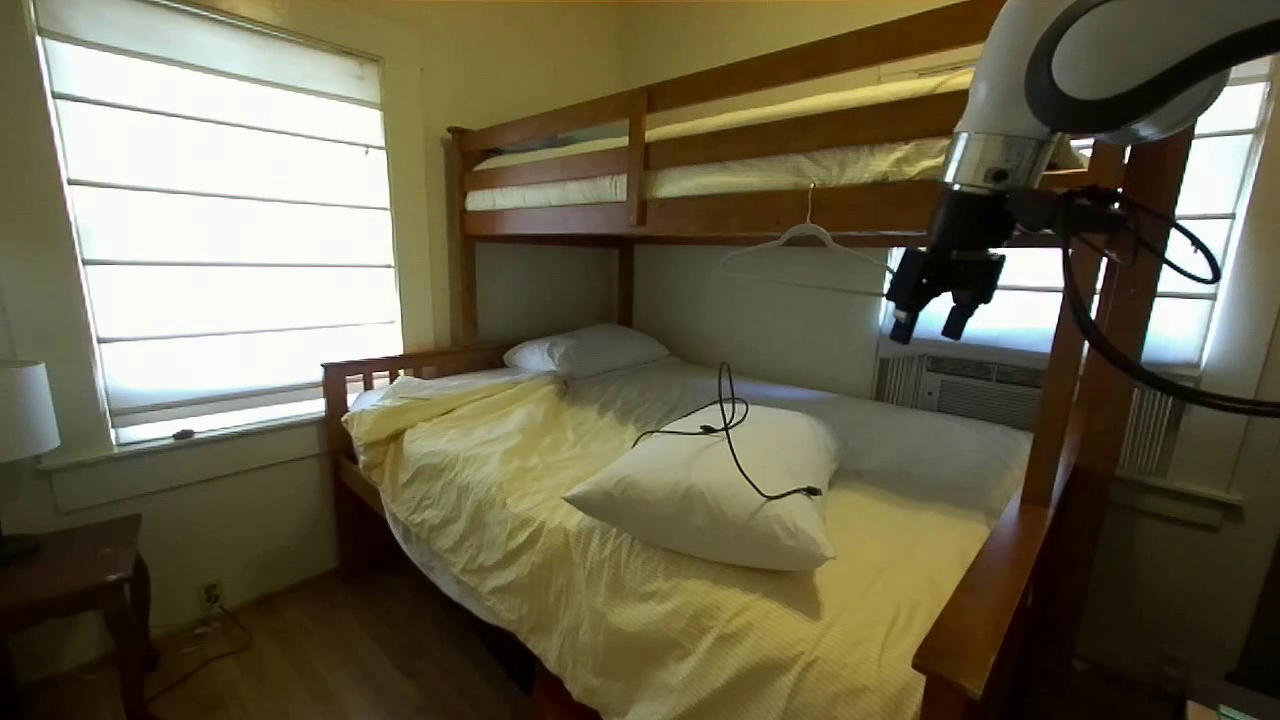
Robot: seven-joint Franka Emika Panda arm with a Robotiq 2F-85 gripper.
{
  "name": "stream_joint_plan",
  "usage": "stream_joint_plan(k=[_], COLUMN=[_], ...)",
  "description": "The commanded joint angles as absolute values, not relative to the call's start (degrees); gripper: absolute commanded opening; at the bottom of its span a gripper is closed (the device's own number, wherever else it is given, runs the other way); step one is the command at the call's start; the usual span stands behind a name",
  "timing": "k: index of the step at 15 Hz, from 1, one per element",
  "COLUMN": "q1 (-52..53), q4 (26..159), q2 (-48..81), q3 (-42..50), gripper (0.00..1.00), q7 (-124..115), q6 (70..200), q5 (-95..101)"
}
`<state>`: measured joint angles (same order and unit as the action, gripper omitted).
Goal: Pick up the black cable and hang it on the coat hanger
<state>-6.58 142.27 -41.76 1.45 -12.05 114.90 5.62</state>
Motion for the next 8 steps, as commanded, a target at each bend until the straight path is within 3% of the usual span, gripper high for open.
stream_joint_plan(k=[1,8], q1=[-7.76,-11.12], q4=[130.87,108.17], q2=[-30.69,-12.12], q3=[-2.5,-2.19], gripper=[1.0,1.0], q7=[-20.25,-25.14], q6=[119.1,114.79], q5=[3.64,10.01])
